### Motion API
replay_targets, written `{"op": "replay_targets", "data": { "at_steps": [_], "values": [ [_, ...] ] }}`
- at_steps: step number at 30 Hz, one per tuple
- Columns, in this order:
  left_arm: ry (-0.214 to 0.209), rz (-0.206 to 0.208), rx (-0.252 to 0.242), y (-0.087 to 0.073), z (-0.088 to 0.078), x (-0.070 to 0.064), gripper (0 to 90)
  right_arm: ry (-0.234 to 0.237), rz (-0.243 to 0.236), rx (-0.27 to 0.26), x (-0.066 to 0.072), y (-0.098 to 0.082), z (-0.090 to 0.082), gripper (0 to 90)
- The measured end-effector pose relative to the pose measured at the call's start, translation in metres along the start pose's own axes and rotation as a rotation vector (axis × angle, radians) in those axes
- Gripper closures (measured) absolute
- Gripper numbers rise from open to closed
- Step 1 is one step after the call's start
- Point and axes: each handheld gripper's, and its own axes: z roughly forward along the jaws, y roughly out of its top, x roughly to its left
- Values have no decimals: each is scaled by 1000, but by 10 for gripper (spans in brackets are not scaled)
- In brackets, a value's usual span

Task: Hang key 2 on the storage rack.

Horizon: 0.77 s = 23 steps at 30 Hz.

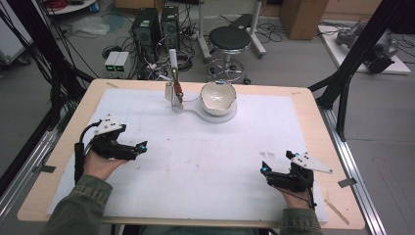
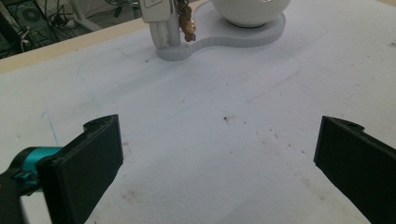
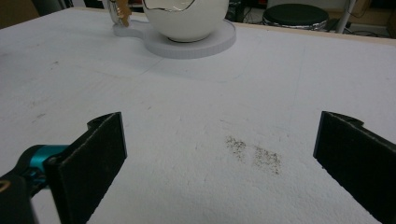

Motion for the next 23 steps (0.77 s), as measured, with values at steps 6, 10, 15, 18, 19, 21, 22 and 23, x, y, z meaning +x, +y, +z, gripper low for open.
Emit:
{"op": "replay_targets", "data": {
  "at_steps": [6, 10, 15, 18, 19, 21, 22, 23],
  "values": [
    [12, -19, -26, -18, -6, 1, 18, 1, 2, 2, 0, 0, 0, 14],
    [28, -32, -41, -28, -10, 3, 18, -2, 1, 1, 0, 0, 0, 14],
    [44, -30, -54, -40, -16, 4, 18, -3, 1, 1, 0, 0, 0, 14],
    [54, -46, -53, -48, -18, 6, 18, -4, 2, 1, -1, 0, 0, 14],
    [56, -51, -51, -49, -18, 8, 18, -3, 3, 1, -1, 0, 0, 14],
    [53, -56, -57, -49, -19, 9, 18, -2, 9, 1, -1, -1, 0, 14],
    [53, -59, -61, -49, -20, 9, 18, -2, 9, 1, -1, -1, 0, 14],
    [55, -54, -60, -49, -20, 9, 18, -3, 4, -2, -1, -1, 0, 14]
  ]
}}
